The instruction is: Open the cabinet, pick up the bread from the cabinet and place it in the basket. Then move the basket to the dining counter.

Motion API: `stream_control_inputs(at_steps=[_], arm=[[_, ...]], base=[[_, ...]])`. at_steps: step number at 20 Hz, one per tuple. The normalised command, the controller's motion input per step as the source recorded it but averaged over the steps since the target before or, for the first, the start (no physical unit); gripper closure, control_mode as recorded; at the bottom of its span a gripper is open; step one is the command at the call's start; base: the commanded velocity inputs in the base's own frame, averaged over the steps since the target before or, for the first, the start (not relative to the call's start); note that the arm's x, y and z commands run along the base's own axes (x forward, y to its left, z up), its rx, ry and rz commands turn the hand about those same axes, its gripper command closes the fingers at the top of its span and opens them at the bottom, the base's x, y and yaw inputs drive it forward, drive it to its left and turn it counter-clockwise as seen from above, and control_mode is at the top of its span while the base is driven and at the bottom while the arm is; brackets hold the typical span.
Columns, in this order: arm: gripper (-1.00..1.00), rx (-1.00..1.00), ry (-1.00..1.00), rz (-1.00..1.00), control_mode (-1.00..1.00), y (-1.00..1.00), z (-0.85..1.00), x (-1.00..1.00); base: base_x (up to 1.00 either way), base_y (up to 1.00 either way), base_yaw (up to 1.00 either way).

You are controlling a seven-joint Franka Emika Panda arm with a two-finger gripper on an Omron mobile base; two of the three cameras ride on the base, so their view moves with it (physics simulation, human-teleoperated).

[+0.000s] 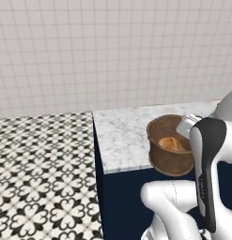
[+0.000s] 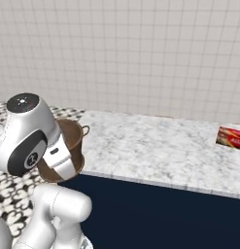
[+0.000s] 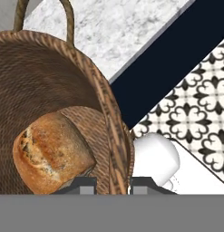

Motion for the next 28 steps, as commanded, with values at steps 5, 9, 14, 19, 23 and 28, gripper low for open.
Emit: stream_control_inputs(at_steps=[5, 9, 14, 19, 23, 28], arm=[[1.0, 0.0, 0.0, 0.0, 1.0, 0.0, 0.0, 0.0], [1.0, 0.0, 0.0, 0.0, -1.0, 0.0, 0.0, 0.45], [1.0, 0.0, 0.0, -0.02, -1.0, 0.04, -0.14, 1.0], [1.0, 0.09, 0.01, -0.04, -1.0, -0.16, -0.64, 1.0], [1.0, 0.01, 0.0, -0.04, -1.0, -0.13, -0.98, 1.0], [1.0, -0.02, 0.0, 0.0, -1.0, 0.0, -0.87, 0.55]], base=[[0.55, 0.0, 0.0], [0.1, 0.0, 0.0], [0.0, 0.0, 0.0], [0.0, 0.0, 0.0], [0.0, 0.0, 0.0], [0.0, 0.0, 0.0]])
